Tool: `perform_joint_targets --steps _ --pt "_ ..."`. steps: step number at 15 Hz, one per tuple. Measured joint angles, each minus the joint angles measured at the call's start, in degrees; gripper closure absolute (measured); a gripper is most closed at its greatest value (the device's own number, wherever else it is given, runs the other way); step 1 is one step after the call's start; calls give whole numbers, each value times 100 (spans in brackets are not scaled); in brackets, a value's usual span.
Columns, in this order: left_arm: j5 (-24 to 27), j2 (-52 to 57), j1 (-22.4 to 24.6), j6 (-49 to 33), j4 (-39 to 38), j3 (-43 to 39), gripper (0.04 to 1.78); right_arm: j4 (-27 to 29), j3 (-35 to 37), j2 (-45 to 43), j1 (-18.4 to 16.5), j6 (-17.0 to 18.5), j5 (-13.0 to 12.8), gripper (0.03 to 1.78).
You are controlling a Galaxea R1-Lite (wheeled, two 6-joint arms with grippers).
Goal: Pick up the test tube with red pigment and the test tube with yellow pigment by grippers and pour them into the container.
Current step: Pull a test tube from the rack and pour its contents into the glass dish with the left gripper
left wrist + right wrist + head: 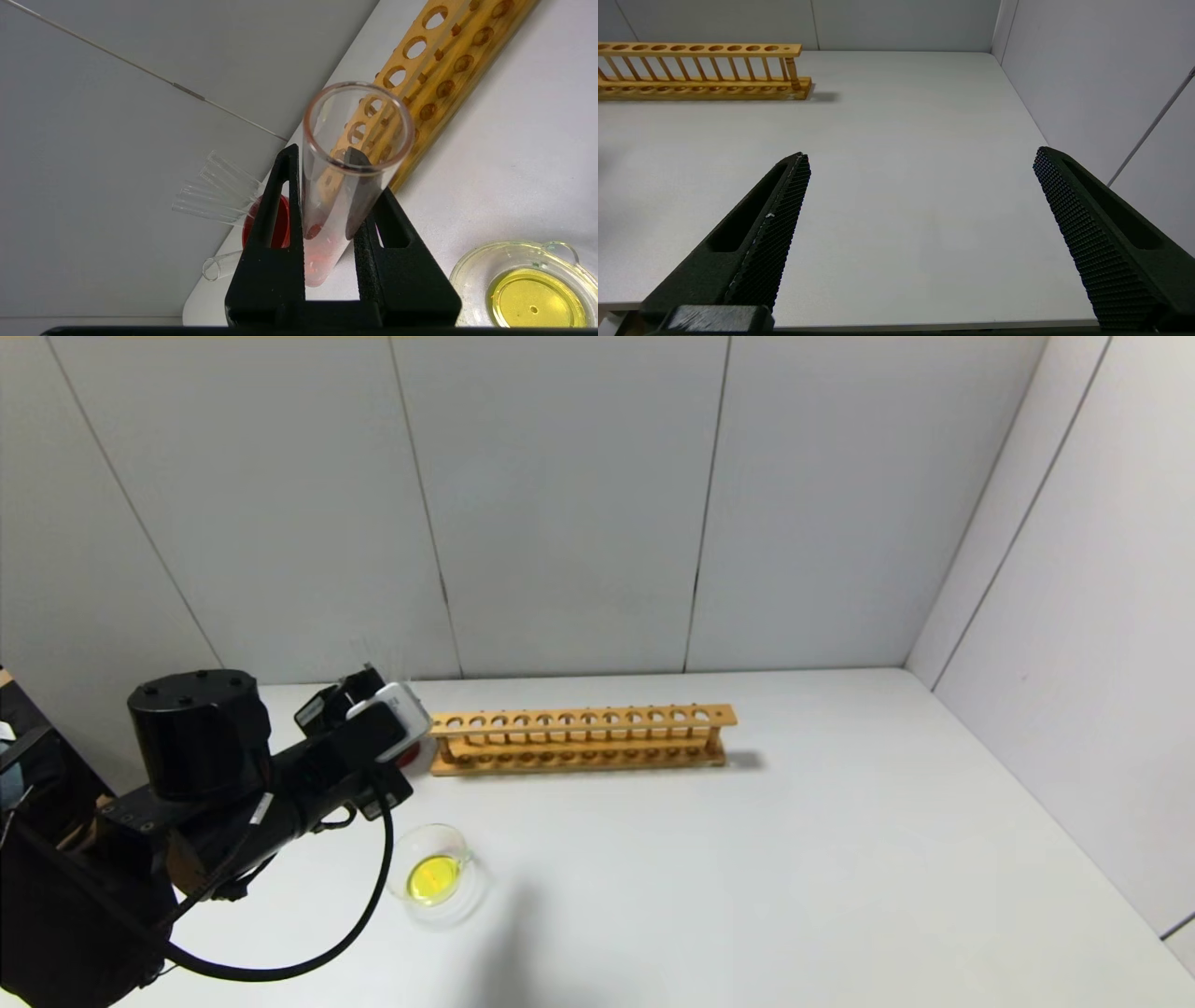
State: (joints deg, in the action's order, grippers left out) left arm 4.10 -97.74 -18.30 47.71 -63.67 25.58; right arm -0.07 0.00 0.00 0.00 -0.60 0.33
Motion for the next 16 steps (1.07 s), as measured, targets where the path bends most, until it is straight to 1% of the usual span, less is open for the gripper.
perform_joint_targets --steps 6,8,10,13,16 --pt "12 -126 -13 63 -29 -44 148 0 0 0 0 0 0 6" --pt "39 -236 -11 201 -30 -30 148 0 0 0 0 2 0 6" --pt "210 -300 48 553 2 -35 148 0 0 0 0 0 0 6" --pt "463 -341 268 1257 17 -119 148 0 0 0 0 0 0 6" --pt "508 -350 308 1684 26 -323 148 0 0 0 0 2 -2 6"
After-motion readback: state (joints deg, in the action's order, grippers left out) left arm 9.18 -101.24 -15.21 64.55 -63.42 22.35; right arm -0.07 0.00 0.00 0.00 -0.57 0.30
